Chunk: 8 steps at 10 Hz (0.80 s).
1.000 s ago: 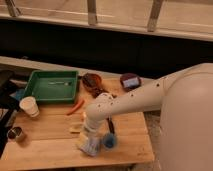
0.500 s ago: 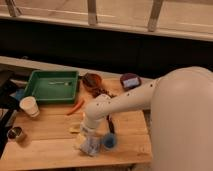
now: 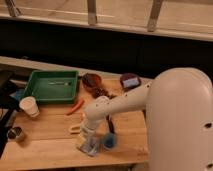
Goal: Place towel in table surface
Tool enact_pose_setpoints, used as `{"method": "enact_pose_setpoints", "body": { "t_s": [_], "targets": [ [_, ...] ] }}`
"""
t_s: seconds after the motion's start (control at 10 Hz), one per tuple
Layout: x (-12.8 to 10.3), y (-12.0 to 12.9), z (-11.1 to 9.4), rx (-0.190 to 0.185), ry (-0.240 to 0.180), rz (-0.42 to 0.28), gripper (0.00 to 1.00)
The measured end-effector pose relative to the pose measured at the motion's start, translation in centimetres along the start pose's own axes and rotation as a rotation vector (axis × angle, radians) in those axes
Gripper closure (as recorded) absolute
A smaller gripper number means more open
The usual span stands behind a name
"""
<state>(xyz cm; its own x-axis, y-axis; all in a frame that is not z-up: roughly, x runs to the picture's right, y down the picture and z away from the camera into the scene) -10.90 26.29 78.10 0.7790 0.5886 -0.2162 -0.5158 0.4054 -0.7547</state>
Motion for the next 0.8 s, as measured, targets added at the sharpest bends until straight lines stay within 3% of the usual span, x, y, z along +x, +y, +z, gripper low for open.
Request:
{"method": "enact_pose_setpoints", "body": {
  "t_s": [0.1,0.4,0.5,0.8],
  "targets": [
    [0.1,0.1,-0.1,-0.003,0.004,-0.002,0.67],
    [-0.2,0.2,-0.3,0.008,-0.007,-0.015,0.93],
    [-0.5,0.2,-1.2,0.018,-0.023,-0.019,0.99],
    [-2.1,0.1,-4.9,0.046,-0.066,-0.062,1.00]
  ]
}}
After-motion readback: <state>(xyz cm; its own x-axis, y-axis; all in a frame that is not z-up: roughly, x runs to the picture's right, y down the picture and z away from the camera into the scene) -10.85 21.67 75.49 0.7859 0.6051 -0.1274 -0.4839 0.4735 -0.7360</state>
